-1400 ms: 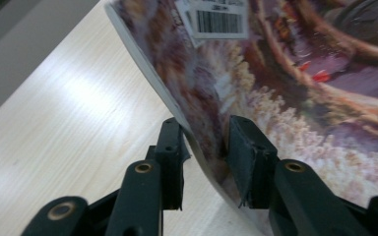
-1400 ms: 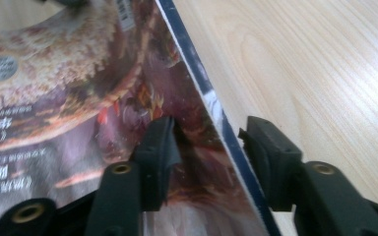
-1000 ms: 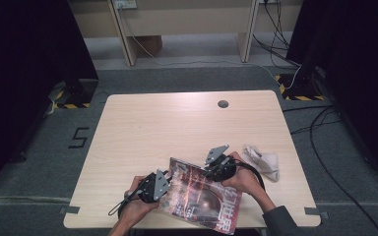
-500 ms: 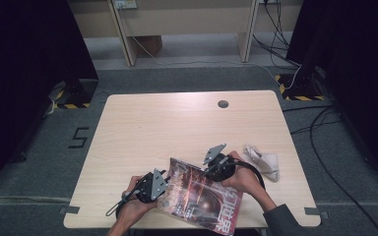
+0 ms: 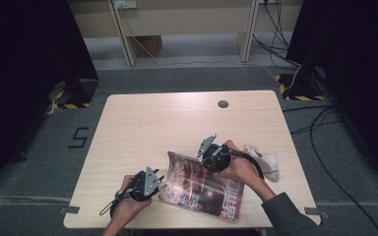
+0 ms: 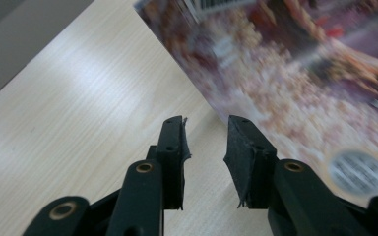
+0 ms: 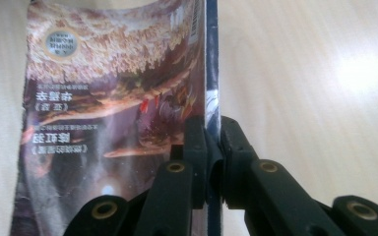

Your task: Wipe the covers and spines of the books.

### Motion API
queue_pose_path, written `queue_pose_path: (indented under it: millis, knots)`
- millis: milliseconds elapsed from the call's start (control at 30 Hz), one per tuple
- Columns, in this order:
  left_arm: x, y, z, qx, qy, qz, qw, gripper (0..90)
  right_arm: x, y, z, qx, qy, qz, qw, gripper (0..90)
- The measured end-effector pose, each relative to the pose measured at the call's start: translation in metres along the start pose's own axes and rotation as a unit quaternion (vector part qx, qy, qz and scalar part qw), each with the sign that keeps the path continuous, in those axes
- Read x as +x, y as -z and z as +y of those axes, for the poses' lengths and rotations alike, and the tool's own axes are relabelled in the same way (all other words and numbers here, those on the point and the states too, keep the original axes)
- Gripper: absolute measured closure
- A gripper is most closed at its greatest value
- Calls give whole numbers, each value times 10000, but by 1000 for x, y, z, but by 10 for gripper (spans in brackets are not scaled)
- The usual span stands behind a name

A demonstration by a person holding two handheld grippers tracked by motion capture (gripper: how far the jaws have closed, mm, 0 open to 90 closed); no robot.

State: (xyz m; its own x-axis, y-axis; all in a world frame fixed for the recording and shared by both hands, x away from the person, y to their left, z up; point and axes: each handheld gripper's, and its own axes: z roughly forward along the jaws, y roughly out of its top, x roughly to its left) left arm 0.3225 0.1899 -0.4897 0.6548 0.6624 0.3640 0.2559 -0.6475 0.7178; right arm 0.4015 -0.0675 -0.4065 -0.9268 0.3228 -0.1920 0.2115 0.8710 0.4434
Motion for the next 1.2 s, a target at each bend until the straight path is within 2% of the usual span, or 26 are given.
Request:
queue_pose_path:
  millis: [100, 200, 267, 300, 333, 400, 467, 500, 667, 767, 800, 867, 900, 1000, 1133, 1200]
  knots:
    - [-1, -2, -1, 100, 100, -83, 9999, 616, -5, 5, 7, 117, 61, -179, 9998, 841]
    - [0, -4, -3, 100, 427, -139, 9989, 496, -12, 11, 14, 177, 96, -363, 9991, 841]
    - [1, -3, -4, 140, 518, -110, 9985, 430, -17, 15, 19, 174, 158, -484, 9986, 841]
    - [2, -3, -5, 171, 589, -119, 9980, 402, -18, 17, 21, 198, 97, -535, 9983, 841]
    - [2, -3, -7, 185, 679, -150, 9974, 383, -21, 19, 24, 192, 172, -616, 9978, 841]
    - [4, -4, -9, 249, 703, -229, 9970, 341, -26, 24, 30, 212, 237, -779, 9965, 841]
    - [2, -5, -12, 411, 864, -393, 9946, 312, -28, 28, 35, 216, 231, -909, 9954, 841]
    - [1, -5, -13, 490, 860, -416, 9942, 300, -30, 31, 37, 212, 227, -977, 9947, 841]
    - [-1, -4, -13, 500, 947, -392, 9935, 238, -36, 41, 50, 147, 178, -1302, 9912, 841]
    - [-2, -6, -14, 567, 991, -415, 9926, 229, -40, 43, 55, 127, 222, -1446, 9892, 841]
    - [-2, -6, -14, 596, 963, -419, 9927, 227, -41, 43, 57, 141, 160, -1475, 9888, 841]
    - [-2, -6, -14, 596, 967, -406, 9927, 229, -46, 42, 60, 171, 256, -1600, 9866, 841]
    - [-1, -6, -14, 595, 977, -392, 9927, 232, -45, 41, 61, 182, 159, -1617, 9865, 841]
    - [0, -5, -15, 619, 1004, -370, 9923, 235, -44, 40, 62, 172, 266, -1644, 9859, 841]
    - [0, -5, -15, 621, 1016, -319, 9924, 241, -32, 37, 58, 162, 398, -1572, 9866, 840]
    - [0, -5, -15, 635, 1009, -317, 9924, 243, -26, 38, 55, 70, 374, -1466, 9885, 839]
